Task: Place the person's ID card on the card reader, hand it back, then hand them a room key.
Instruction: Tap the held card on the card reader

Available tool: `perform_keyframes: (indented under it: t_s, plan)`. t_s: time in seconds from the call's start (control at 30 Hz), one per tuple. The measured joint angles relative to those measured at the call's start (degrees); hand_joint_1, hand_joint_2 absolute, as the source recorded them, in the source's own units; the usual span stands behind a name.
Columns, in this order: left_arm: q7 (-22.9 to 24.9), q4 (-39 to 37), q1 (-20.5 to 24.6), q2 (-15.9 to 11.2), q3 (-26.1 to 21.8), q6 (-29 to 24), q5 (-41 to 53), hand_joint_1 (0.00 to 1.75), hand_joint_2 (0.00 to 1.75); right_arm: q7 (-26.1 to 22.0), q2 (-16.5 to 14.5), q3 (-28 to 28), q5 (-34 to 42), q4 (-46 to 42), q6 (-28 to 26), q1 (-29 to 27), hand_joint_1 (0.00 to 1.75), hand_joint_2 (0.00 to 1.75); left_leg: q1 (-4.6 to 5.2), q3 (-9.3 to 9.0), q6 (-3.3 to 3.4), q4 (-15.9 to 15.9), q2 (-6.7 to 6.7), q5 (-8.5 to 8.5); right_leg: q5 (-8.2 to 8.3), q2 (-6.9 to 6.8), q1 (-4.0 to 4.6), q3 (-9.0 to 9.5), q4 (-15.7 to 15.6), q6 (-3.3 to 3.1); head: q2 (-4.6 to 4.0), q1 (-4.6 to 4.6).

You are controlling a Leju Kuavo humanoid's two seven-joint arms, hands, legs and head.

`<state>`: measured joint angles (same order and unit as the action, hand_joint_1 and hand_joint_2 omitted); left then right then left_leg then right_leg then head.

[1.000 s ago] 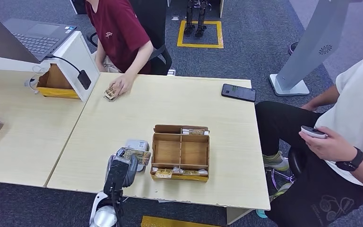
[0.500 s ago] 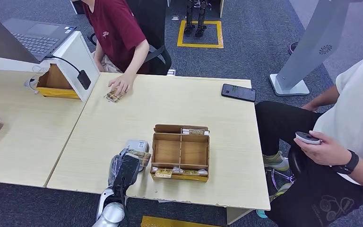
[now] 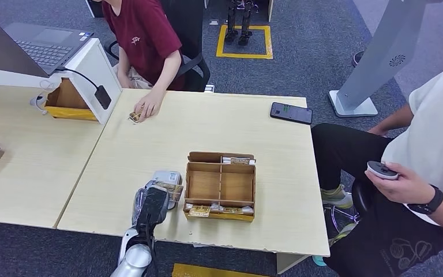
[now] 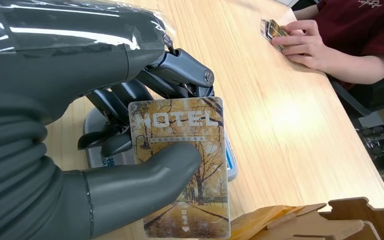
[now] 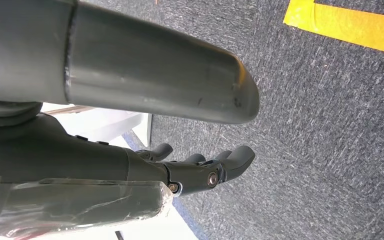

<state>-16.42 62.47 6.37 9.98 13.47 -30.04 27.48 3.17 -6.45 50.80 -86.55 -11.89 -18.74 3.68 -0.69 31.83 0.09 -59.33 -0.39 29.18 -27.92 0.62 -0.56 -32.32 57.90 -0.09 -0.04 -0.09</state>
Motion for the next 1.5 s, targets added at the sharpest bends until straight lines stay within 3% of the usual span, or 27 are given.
perform_keyframes:
  t_s: [0.6,1.17,1.5]
  plan:
    - [-2.2,1.9,-0.7,0.0,-1.3,3.6,-6.3,1.75,1.75,0.5,0.0,0.0,0.0,0.0,0.0,-0.1,0.00,0.00,0.00,-0.01,0.00,0.0,-0.01,-0.01,0.00,0.00,0.00,0.01,0.0,0.00,0.00,0.00]
    - [-1.6,2.7,-0.6,-0.4,-1.6,2.5,-6.7,1.75,1.75,0.7,-0.1,0.0,0.0,0.0,0.1,-0.1,0.00,0.00,0.00,-0.01,0.00,0.0,-0.01,-0.01,0.00,0.00,0.00,0.01,0.0,0.00,0.00,0.00]
    - [-1.6,1.2,0.9,-0.6,-4.4,1.3,-7.1,1.75,1.75,0.7,-0.2,-0.4,-0.2,0.0,0.3,0.0,0.00,0.00,0.00,-0.01,0.00,0.0,-0.01,-0.02,0.00,0.00,0.00,0.01,0.0,0.00,0.00,0.00]
